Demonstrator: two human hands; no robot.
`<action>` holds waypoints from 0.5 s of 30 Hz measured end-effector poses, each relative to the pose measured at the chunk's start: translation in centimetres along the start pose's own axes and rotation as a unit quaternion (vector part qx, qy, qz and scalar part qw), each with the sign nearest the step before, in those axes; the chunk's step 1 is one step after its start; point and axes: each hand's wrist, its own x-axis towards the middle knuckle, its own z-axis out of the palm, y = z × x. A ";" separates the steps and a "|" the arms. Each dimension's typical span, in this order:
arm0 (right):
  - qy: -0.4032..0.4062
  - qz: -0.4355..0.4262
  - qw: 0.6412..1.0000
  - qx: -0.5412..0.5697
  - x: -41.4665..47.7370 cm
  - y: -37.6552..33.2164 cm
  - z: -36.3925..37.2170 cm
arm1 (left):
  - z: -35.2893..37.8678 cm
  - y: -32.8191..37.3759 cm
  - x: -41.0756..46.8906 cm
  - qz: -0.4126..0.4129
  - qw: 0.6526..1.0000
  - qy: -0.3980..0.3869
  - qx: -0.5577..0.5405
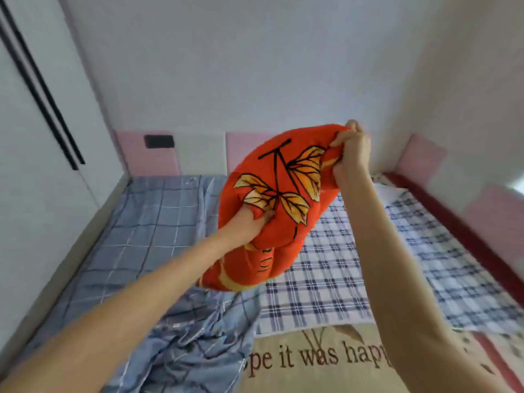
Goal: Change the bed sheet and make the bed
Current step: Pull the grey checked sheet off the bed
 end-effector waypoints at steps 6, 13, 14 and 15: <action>0.088 -0.173 0.949 -0.251 6.6 -6.3 -9.1 | 7.5 2.5 10.1 0.043 0.995 -0.075 0.057; 0.251 -0.047 0.806 -0.534 3.0 5.5 -24.2 | 15.7 -9.3 5.0 -0.051 0.872 -0.436 0.218; 0.225 -0.003 0.798 -0.559 1.8 7.7 -25.4 | 16.2 -10.9 3.3 -0.053 0.860 -0.459 0.216; 0.189 0.042 0.788 -0.585 0.6 9.8 -26.1 | 16.4 -12.6 1.8 -0.066 0.854 -0.471 0.210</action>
